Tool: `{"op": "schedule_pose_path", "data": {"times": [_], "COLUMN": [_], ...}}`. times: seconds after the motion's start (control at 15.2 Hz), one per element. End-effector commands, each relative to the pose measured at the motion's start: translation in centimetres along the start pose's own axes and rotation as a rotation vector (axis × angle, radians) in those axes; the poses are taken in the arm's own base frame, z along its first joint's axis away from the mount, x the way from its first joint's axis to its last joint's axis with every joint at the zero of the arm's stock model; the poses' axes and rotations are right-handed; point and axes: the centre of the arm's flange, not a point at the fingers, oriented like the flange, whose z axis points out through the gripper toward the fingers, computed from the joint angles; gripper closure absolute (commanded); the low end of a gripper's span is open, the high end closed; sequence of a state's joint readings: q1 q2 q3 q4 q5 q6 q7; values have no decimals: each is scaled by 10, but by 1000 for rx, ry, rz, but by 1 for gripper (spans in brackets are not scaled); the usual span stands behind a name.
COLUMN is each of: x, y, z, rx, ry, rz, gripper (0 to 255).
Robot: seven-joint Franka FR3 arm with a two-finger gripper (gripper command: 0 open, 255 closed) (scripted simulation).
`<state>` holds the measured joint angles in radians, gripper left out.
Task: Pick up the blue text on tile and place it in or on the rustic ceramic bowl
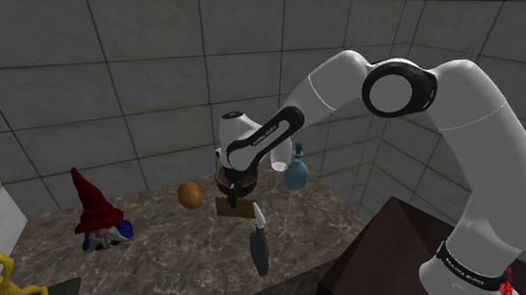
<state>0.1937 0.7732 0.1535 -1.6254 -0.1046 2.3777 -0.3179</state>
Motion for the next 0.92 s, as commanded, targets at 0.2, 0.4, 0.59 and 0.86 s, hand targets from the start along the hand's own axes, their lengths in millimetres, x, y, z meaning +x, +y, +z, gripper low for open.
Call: {"op": "schedule_pose_path", "data": {"times": [0.2,0.4,0.59,0.86], "x": [2,2,2,-4], "y": [1,1,1,-8], "z": [29,29,29,25], "rx": [0,0,0,-1], "ry": [0,0,0,0], "rz": [-1,-1,-1,-1], "gripper": [0,0,0,255]}}
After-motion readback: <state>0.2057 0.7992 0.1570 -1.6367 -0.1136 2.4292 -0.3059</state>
